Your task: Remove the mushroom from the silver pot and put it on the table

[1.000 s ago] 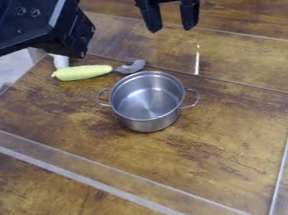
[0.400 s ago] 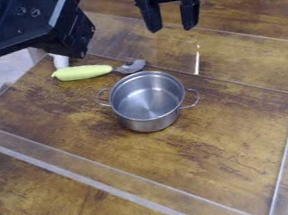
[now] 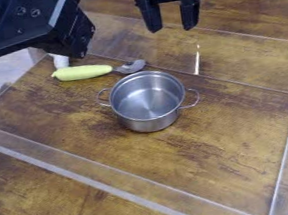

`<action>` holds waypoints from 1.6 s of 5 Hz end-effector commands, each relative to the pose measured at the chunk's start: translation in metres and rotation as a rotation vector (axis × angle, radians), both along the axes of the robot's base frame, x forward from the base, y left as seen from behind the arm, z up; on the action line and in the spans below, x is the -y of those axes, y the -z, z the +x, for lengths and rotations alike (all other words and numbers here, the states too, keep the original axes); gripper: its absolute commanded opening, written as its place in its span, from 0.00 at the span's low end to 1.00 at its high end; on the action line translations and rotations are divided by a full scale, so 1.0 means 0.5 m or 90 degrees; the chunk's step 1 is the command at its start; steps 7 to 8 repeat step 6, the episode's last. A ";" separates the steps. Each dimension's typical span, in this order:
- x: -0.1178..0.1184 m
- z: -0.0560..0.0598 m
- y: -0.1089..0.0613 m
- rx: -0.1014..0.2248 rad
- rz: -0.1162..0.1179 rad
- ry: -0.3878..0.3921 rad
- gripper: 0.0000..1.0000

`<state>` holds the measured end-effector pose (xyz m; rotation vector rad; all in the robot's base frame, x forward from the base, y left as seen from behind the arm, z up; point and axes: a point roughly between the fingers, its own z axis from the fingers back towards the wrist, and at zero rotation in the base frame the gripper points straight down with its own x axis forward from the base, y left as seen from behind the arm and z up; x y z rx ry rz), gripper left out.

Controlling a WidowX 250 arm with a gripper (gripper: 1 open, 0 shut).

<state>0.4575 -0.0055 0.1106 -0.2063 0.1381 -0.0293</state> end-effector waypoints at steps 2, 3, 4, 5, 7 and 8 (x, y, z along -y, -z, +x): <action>0.002 -0.015 -0.116 -0.088 -0.108 0.093 1.00; 0.022 -0.015 -0.122 -0.098 -0.117 0.094 1.00; 0.041 -0.015 -0.126 -0.108 -0.126 0.095 1.00; 0.021 -0.016 -0.130 -0.119 -0.134 0.103 1.00; 0.000 -0.016 -0.133 -0.130 -0.142 0.112 1.00; 0.000 -0.016 -0.133 -0.130 -0.142 0.112 1.00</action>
